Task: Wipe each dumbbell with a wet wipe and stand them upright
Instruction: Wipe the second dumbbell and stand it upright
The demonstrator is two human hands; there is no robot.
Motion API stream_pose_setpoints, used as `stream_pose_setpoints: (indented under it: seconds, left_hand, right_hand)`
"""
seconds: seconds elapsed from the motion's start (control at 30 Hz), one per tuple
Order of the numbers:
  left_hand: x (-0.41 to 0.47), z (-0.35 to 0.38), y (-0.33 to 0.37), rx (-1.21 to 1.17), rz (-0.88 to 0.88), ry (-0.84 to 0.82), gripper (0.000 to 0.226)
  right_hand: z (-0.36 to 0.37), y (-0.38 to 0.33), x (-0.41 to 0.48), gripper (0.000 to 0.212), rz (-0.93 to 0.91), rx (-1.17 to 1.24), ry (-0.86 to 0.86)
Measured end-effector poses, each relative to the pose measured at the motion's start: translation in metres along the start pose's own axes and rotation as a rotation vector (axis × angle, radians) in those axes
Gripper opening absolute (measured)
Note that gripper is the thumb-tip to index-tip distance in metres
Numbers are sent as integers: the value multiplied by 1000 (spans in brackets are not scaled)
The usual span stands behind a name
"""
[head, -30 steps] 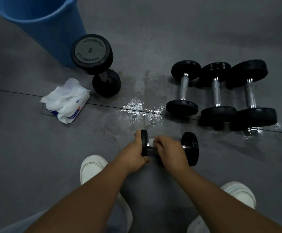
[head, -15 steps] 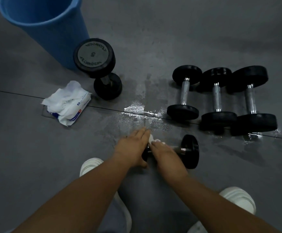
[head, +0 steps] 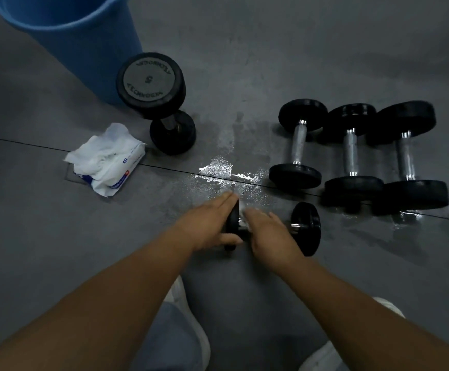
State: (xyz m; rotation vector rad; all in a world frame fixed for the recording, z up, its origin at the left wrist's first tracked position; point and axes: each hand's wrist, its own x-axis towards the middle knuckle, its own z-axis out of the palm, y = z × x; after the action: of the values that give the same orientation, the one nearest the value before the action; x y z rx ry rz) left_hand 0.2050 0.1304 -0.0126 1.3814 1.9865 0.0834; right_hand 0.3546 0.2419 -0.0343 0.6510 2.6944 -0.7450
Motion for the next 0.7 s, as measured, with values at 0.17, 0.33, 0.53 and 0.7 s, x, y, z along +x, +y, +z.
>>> stream_pose_setpoints:
  seconds: [0.17, 0.33, 0.53, 0.7]
  left_hand:
    - [-1, 8, 6, 169, -60, -20, 133]
    - [17, 3, -1, 96, -78, -58, 133]
    - [25, 3, -8, -34, -61, -108, 133]
    - [34, -11, -10, -70, -70, -127, 121]
  right_hand:
    - [10, 3, -18, 54, -105, -266, -27]
    - [2, 5, -13, 49, 78, -364, 25]
    - [1, -1, -3, 40, -84, -244, 35]
    - [-19, 0, 23, 34, -19, -230, -181]
